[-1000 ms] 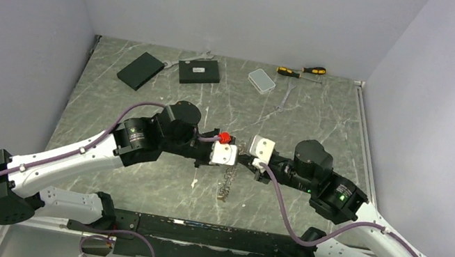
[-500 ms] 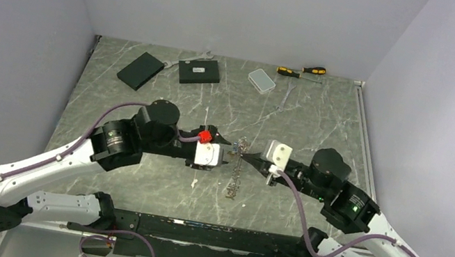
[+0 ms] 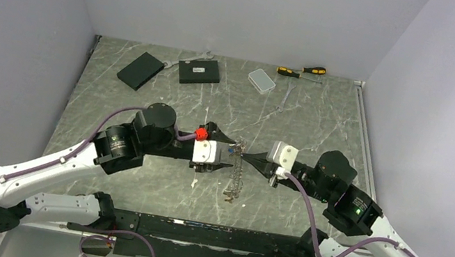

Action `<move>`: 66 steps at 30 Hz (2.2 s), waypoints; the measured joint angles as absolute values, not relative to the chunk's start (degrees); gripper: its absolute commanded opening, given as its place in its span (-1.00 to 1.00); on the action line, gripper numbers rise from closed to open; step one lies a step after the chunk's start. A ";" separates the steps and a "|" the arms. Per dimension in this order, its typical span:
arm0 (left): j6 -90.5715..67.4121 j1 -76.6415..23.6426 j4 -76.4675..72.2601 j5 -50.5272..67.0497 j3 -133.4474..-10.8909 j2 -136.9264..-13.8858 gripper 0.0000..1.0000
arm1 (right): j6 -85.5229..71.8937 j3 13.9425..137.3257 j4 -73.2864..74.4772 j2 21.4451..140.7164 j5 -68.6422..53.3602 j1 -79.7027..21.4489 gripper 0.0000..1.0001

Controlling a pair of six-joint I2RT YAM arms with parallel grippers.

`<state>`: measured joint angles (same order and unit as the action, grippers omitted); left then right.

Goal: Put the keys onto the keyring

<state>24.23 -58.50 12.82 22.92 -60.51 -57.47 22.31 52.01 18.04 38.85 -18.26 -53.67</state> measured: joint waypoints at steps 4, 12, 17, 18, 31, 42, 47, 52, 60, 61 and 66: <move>22.57 -56.71 12.97 25.78 -60.55 -57.25 0.16 | 23.00 52.01 19.70 38.87 -19.33 -53.67 -1.00; 16.43 -48.56 14.72 35.42 -62.22 -58.04 0.01 | 25.63 52.18 22.96 38.87 -21.21 -53.67 -1.00; 13.34 -46.57 15.27 42.00 -65.67 -61.47 -0.06 | 27.22 52.69 24.10 38.89 -22.22 -53.67 -1.00; 12.67 -46.26 15.42 43.27 -66.22 -62.17 -0.07 | 27.53 52.75 24.14 38.89 -22.44 -53.67 -1.00; 8.56 -44.31 18.72 54.37 -71.13 -68.62 -0.22 | 29.63 53.41 25.41 39.00 -23.29 -53.67 -1.00; 7.86 -44.31 22.06 57.43 -73.01 -72.44 -0.20 | 30.96 53.41 26.96 38.85 -23.44 -53.67 -1.00; 7.77 -44.31 22.24 58.28 -73.28 -73.60 -0.24 | 31.44 53.43 26.98 38.65 -24.01 -53.67 -1.00; 7.46 -44.31 22.20 58.94 -73.32 -74.17 -0.40 | 31.70 53.47 26.98 38.63 -24.36 -53.67 -1.00; 5.93 -44.31 21.98 60.36 -73.32 -75.20 -0.96 | 32.62 53.54 26.96 38.61 -24.12 -53.67 -1.00; 5.63 -44.29 21.82 60.45 -73.32 -75.29 -1.00 | 32.67 53.54 27.00 38.61 -24.12 -53.67 -1.00; 5.28 -44.05 21.26 61.19 -73.32 -75.48 -1.00 | 32.82 53.54 26.94 38.50 -23.88 -53.71 -1.00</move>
<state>5.28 -44.05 21.26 61.19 -73.32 -75.48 32.82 53.54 26.94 38.50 -23.88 -53.71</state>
